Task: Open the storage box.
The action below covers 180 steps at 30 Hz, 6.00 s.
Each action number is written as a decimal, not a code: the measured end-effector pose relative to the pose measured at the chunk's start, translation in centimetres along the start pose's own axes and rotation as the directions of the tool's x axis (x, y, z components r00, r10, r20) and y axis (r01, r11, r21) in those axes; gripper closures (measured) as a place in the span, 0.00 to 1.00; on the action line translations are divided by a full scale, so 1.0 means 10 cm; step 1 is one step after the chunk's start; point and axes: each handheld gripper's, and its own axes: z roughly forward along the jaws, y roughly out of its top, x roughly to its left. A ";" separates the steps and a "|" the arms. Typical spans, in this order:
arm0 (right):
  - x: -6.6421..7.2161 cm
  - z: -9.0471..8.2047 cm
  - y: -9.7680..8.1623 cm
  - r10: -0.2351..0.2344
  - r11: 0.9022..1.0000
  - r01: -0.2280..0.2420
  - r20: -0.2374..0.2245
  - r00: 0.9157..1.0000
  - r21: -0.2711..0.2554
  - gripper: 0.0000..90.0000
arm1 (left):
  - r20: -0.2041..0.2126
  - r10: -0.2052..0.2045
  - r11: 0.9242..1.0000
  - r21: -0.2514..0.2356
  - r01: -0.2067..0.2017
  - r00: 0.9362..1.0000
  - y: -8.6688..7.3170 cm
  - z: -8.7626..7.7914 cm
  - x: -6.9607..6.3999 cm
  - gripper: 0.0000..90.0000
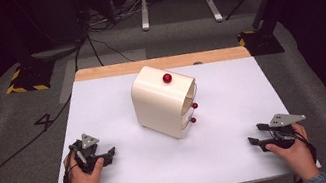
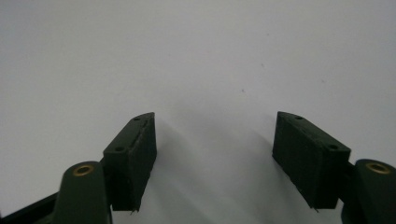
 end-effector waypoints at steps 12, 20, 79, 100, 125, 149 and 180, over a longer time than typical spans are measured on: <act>0.05 -0.05 0.11 0.016 1.000 -0.016 -0.019 1.000 -0.016 0.38 | 0.005 -0.001 1.000 0.002 0.001 1.000 0.00 0.00 0.01 0.27; 0.16 -0.06 0.38 -0.005 0.995 -0.004 -0.091 0.996 -0.095 0.45 | 0.007 -0.002 1.000 0.003 0.002 1.000 0.01 0.00 0.01 0.27; 0.68 1.07 1.06 -0.117 0.946 0.022 -0.277 0.954 -0.323 0.82 | 0.006 0.000 1.000 -0.001 0.000 1.000 0.00 0.00 0.00 0.26; 0.66 0.93 1.03 -0.130 0.949 0.046 -0.255 0.958 -0.311 0.82 | 0.007 0.000 1.000 0.003 0.000 1.000 0.00 0.00 0.01 0.26; 0.54 0.34 0.75 -0.095 0.943 0.014 -0.228 0.969 -0.331 0.82 | 0.008 -0.002 1.000 0.003 0.002 1.000 0.00 0.00 0.01 0.26; 0.43 0.24 0.39 -0.067 0.969 0.009 -0.224 0.972 -0.248 0.87 | 0.009 0.000 1.000 0.002 0.000 1.000 0.00 0.00 0.01 0.26; 0.54 0.01 1.02 -0.121 0.948 0.054 -0.195 0.973 -0.315 0.64 | 0.009 0.000 1.000 0.001 0.000 1.000 0.00 0.00 0.01 0.26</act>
